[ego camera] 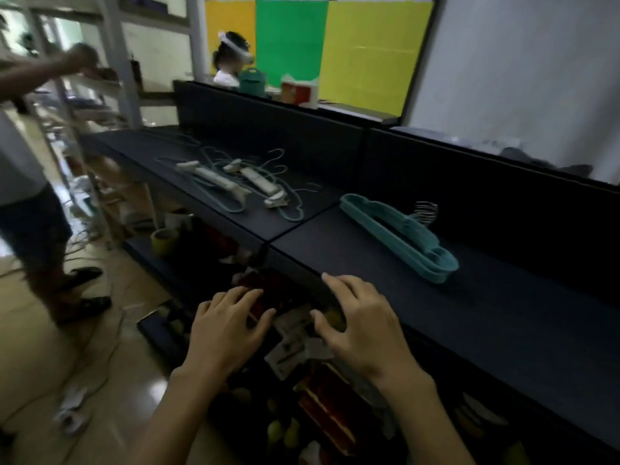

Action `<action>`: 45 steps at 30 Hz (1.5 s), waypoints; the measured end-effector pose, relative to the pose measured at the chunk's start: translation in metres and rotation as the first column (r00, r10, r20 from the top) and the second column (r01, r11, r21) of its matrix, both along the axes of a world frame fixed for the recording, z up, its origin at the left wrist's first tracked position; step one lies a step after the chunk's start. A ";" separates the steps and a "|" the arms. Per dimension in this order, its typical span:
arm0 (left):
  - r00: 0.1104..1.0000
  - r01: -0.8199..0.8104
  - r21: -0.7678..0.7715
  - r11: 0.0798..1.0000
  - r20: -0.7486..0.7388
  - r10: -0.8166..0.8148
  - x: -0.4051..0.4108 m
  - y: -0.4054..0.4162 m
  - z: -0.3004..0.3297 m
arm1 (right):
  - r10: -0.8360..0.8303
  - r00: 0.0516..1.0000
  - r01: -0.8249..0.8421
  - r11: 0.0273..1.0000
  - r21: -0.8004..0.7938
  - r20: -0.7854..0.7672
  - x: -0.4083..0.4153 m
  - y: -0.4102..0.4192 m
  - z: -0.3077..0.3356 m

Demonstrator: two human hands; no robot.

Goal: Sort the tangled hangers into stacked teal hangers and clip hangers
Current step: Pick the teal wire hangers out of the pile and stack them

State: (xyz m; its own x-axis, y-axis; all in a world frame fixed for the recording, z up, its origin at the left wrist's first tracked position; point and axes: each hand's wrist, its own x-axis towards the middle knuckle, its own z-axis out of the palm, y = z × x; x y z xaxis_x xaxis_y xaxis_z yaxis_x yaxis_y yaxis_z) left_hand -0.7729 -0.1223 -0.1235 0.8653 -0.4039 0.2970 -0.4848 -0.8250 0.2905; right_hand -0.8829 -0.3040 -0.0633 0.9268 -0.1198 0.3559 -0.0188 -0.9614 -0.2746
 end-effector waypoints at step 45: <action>0.989 -0.147 0.107 0.983 -0.010 0.149 0.505 0.304 -0.004 | 0.316 0.924 -0.293 0.947 0.135 -0.215 0.567 0.288 -0.034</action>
